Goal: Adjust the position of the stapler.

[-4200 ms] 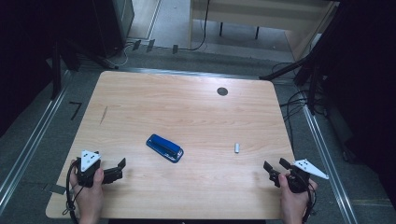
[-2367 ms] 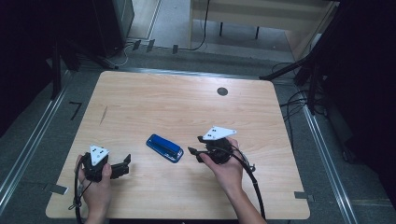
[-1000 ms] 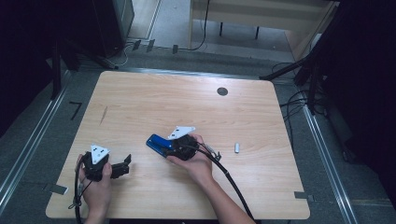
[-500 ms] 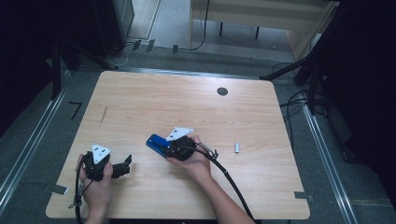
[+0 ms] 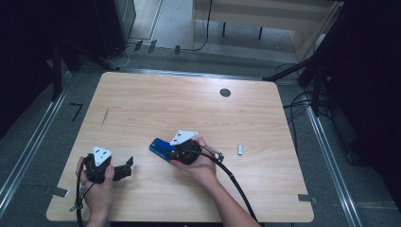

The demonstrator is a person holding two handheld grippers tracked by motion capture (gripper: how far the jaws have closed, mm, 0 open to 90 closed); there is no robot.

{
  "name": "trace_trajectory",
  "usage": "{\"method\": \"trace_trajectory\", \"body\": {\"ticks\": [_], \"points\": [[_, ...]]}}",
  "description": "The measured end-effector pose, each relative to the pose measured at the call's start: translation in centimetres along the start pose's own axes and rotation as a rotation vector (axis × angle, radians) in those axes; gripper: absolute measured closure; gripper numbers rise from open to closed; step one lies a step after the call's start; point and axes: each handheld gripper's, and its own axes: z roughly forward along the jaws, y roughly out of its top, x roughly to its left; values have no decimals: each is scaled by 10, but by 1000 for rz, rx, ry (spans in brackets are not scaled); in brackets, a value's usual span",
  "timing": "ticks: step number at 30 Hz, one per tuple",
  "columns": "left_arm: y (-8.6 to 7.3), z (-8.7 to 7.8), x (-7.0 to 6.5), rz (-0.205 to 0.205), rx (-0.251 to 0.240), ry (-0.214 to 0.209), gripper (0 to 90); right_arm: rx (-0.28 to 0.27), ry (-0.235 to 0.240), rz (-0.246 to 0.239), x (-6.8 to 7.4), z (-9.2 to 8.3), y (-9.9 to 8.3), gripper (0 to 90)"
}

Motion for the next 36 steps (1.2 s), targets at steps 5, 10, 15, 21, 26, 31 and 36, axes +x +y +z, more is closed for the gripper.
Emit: {"method": "trace_trajectory", "body": {"ticks": [5,10,15,21,26,31,36], "points": [[0,0,0,-5,-3,-1,0,-20,4,-15,1,-12,-1,674],[0,0,0,-2,-1,-1,0,-26,8,-37,3,-24,-7,674],[0,0,0,-2,-2,-2,0,-29,16,-40,5,-33,-16,674],[0,0,0,1,-5,-4,0,-28,17,-58,8,-41,-25,674],[0,0,0,-1,-5,-4,0,-27,19,-70,10,-49,-32,674],[0,0,0,0,-6,-4,0,-10,29,-78,12,-59,-43,674],[0,0,0,3,-5,-2,0,0,36,-69,11,-64,-56,674]]}}
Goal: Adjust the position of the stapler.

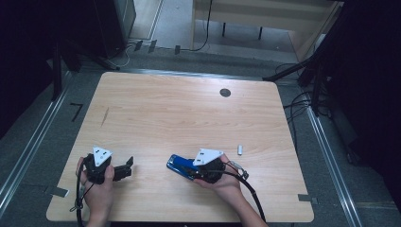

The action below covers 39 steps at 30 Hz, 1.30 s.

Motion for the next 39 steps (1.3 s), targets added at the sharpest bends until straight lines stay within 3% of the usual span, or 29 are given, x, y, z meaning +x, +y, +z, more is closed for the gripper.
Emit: {"method": "trace_trajectory", "body": {"ticks": [4,10,18,26,29,32,33,34,36,37,39], "points": [[0,0,0,-1,0,-3,0,-9,20,16,0,-5,-9,674],[0,0,0,1,2,-2,0,-2,39,-4,1,-12,-16,673],[0,0,3,-22,3,-24,0,-39,59,73,-1,-10,-24,658],[0,-1,4,-34,-7,-41,0,-58,57,132,-3,-11,-25,555],[-1,-2,8,-68,-9,-80,0,-93,54,166,-5,-20,-24,429],[-2,-3,7,-60,-16,-78,0,-108,43,181,-6,-27,-24,409],[-2,-3,5,-53,-12,-78,0,-115,37,186,-6,-30,-25,402],[-1,-5,1,-63,-14,-107,0,-134,45,197,-7,-39,-26,430],[0,-7,-2,-64,-21,-123,97,-150,32,199,-7,-45,-28,434],[4,-11,-15,-34,-37,-128,187,-166,28,209,-7,-50,-30,435],[7,-13,-27,-4,-47,-163,175,-171,22,220,-7,-56,-34,435]]}}
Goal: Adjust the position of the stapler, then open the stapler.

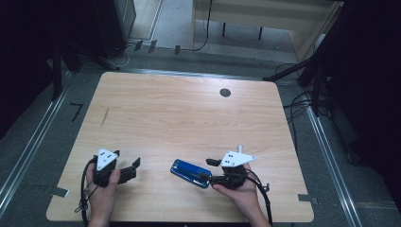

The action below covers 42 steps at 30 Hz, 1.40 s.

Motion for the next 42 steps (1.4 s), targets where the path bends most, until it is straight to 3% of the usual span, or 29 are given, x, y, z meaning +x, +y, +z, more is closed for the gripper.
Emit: {"method": "trace_trajectory", "body": {"ticks": [1,2,3,5,8,13,19,26,31,32,33,34,36,37,41,42], "points": [[0,0,0,0,0,0,175,0,0,0,0,0,0,435],[1,1,-11,23,3,-13,175,-3,-3,3,0,-2,-2,434],[0,3,-21,24,-1,-60,175,-22,-11,27,0,-10,-8,437],[-1,7,-32,35,15,-108,174,-39,-10,55,0,-15,-13,450],[-1,13,-47,79,28,-156,166,-61,-34,96,0,-27,-22,466],[-2,19,-65,117,48,-204,177,-49,-82,86,2,-42,-32,482],[-4,19,-77,124,41,-224,351,-48,-100,97,2,-49,-39,537],[-6,25,-92,154,58,-256,607,-14,-108,96,4,-39,-42,576],[-8,28,-102,183,73,-285,777,-2,-89,98,5,-34,-42,602],[-8,29,-105,191,83,-306,777,1,-91,97,6,-33,-41,606],[-9,30,-109,205,101,-320,861,12,-109,107,6,-29,-42,642],[-9,31,-111,214,115,-337,887,15,-113,108,6,-28,-42,654],[-8,32,-113,206,137,-342,900,15,-119,107,6,-26,-42,659],[-6,34,-118,188,159,-373,900,17,-121,106,6,-23,-42,687],[-6,35,-125,227,154,-385,900,18,-136,97,8,-22,-41,725],[-7,37,-128,232,148,-390,900,22,-132,96,10,-21,-41,775]]}}
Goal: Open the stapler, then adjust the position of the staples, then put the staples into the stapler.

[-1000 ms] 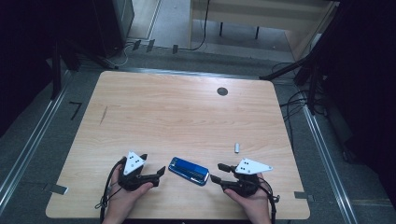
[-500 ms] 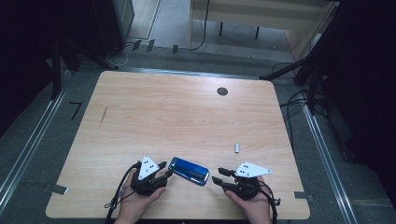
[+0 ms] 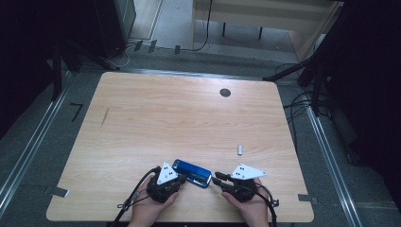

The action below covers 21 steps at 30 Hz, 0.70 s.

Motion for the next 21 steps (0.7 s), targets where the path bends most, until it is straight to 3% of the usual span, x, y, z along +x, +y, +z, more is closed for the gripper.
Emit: {"method": "trace_trajectory", "body": {"ticks": [2,6,15,17,21], "points": [[0,2,0,8,4,2,900,-4,19,-5,0,1,0,819],[0,4,0,2,-6,-10,900,15,4,5,3,5,1,896],[1,7,-2,2,1,-9,900,11,13,35,1,8,4,900],[1,8,-2,-12,5,-30,900,22,12,15,2,6,4,900],[1,8,-2,-7,-4,-27,900,36,23,3,2,6,4,900]]}}
